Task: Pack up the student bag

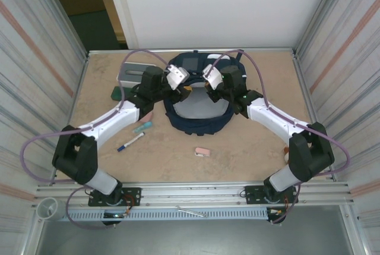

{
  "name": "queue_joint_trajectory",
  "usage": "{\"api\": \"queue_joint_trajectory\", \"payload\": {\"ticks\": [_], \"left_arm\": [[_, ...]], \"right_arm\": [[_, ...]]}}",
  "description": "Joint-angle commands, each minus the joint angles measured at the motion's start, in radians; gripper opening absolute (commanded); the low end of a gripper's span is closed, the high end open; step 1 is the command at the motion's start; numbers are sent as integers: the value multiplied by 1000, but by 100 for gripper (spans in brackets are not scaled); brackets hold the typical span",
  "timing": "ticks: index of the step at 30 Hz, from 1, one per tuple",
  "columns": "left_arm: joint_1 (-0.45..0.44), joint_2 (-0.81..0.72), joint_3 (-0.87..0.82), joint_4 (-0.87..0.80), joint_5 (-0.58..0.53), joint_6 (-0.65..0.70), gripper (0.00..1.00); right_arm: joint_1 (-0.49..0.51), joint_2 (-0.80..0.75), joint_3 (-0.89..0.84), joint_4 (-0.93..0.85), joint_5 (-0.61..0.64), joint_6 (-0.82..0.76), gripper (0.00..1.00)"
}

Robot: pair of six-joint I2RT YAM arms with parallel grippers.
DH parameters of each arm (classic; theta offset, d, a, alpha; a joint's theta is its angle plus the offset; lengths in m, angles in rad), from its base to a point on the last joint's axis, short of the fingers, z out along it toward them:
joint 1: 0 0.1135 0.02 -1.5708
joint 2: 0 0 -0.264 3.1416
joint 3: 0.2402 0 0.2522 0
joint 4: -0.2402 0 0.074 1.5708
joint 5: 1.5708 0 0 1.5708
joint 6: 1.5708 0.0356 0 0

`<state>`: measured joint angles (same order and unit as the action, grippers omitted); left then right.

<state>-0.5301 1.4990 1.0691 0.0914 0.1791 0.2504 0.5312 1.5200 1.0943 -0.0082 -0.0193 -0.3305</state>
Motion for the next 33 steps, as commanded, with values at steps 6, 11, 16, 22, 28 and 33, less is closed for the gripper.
{"api": "queue_joint_trajectory", "payload": {"ticks": [6,11,16,22,28,33], "left_arm": [[347,-206,-264,-122,-238,-656,87],[443,-193,-368,-115,-201,-760,94],[443,-113,-384,-110,-203,-776,99],[420,-1,-345,-112,-214,-768,99],[359,70,-297,-134,-288,-743,99],[313,107,-242,-160,-332,-710,99]], "right_arm": [[3,-66,12,-11,-48,235,0],[-5,-72,-5,-11,-52,252,0],[-10,-73,-18,4,-72,260,0],[-16,-76,-31,10,-80,262,0],[-20,-78,-44,13,-91,267,0],[-23,-70,-45,13,-100,274,0]]}}
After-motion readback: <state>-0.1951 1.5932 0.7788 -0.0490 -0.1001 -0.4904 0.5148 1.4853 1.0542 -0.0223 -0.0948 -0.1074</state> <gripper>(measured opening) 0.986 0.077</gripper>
